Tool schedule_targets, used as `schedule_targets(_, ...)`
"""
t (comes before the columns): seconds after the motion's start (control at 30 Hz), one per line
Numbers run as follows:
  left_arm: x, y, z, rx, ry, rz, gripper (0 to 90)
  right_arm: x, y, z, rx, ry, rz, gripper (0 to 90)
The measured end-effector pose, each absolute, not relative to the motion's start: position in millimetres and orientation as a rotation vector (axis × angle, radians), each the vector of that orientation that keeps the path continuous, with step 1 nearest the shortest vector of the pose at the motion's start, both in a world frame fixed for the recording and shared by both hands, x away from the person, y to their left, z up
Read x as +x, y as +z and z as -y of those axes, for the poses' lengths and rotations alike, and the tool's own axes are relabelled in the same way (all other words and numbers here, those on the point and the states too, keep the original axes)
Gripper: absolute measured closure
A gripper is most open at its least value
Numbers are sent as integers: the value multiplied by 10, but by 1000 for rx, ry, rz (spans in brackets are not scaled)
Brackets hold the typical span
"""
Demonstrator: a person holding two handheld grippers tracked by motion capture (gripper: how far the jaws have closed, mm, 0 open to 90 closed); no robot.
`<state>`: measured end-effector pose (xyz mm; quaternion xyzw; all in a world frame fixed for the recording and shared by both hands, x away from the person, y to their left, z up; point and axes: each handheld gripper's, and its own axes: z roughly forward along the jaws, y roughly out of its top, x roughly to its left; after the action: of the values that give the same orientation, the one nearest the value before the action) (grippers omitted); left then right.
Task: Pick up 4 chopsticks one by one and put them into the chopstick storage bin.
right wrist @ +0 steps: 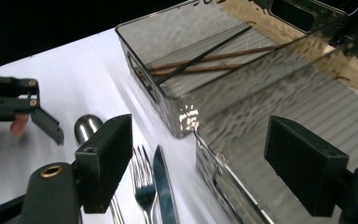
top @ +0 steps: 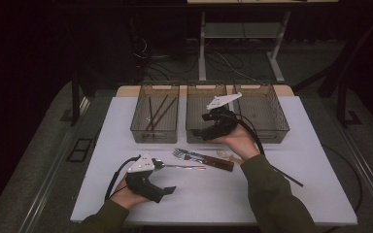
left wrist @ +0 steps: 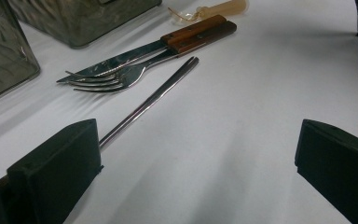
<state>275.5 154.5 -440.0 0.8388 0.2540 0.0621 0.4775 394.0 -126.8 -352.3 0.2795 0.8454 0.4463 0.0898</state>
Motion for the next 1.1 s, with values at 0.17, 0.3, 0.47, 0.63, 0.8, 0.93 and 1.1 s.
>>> schedule_targets(0.17,2753,-4399,-1545,2045,155,-620,0,3843,-3539,1467,830,1351,-2499,232)
schedule_targets(0.3,2749,-4399,-1548,2045,159,-617,0,3742,-3560,1618,815,1344,-2506,232)
schedule_targets(0.47,2748,-4395,-1552,2047,167,-608,0,3631,-3614,1839,828,1342,-2494,233)
schedule_targets(0.63,2746,-4397,-1556,2046,167,-615,0,3544,-3694,2062,861,1336,-2485,233)
schedule_targets(0.8,2746,-4400,-1556,2046,167,-618,0,3464,-3750,2263,885,1338,-2471,237)
schedule_targets(0.93,2748,-4397,-1561,2055,166,-607,0,3393,-3842,2434,916,1336,-2461,241)
schedule_targets(1.1,2747,-4397,-1557,2058,167,-605,0,3304,-3927,2641,954,1316,-2457,241)
